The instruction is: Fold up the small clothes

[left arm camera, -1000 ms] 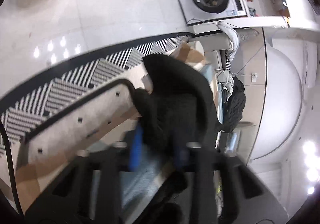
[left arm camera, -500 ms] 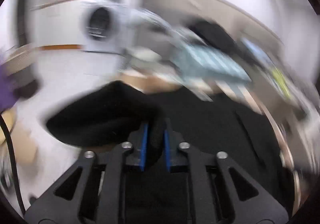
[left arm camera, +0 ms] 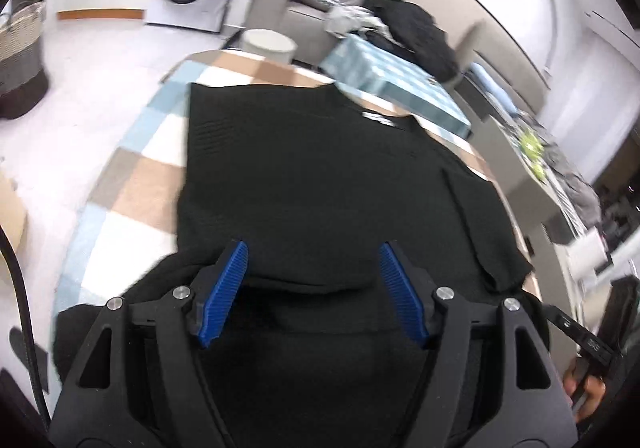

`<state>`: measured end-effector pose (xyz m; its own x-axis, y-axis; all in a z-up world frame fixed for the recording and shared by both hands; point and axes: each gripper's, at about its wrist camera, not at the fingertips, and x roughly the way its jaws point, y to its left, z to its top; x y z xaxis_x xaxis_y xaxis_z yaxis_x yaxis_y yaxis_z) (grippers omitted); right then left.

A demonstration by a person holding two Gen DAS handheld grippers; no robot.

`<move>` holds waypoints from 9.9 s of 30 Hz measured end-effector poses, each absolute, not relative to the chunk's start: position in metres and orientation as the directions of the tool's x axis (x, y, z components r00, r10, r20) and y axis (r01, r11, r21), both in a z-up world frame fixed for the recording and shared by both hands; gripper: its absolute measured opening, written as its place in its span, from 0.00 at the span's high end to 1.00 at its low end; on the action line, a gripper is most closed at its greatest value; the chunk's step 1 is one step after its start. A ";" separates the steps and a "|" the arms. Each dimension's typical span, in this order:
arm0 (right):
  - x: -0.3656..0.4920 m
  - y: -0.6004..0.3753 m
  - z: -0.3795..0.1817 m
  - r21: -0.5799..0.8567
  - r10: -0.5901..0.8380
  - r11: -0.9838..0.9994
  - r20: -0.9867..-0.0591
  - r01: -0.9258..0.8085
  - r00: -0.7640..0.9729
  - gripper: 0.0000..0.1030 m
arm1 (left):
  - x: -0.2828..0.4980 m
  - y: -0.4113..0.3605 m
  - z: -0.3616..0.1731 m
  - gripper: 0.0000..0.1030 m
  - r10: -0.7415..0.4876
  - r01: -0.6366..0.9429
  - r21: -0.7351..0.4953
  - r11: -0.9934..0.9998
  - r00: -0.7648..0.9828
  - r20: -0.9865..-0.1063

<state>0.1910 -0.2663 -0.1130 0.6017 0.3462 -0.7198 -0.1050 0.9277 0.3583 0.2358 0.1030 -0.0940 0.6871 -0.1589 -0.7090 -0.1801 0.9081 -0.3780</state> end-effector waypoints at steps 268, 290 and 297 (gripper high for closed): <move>0.179 -0.294 -0.153 0.220 0.273 0.962 -0.810 -0.163 0.519 0.85 | 0.095 0.117 -0.137 0.93 -0.146 -0.131 -0.285 0.950 0.618 -0.772; 0.101 -0.346 -0.139 0.350 0.332 0.933 -0.740 -0.088 0.585 0.55 | 0.037 0.146 -0.111 0.87 -0.084 -0.240 -0.348 0.906 0.703 -0.706; 0.096 -0.343 -0.136 0.316 0.302 0.945 -0.742 -0.086 0.599 0.55 | 0.032 0.142 -0.099 0.94 -0.066 -0.229 -0.333 0.915 0.728 -0.683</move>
<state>0.0958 -0.3432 -0.1356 0.5989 0.3024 -0.7415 -0.0863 0.9449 0.3157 0.0320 0.1422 -0.0986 0.7277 -0.0661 -0.6827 -0.2290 0.9149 -0.3326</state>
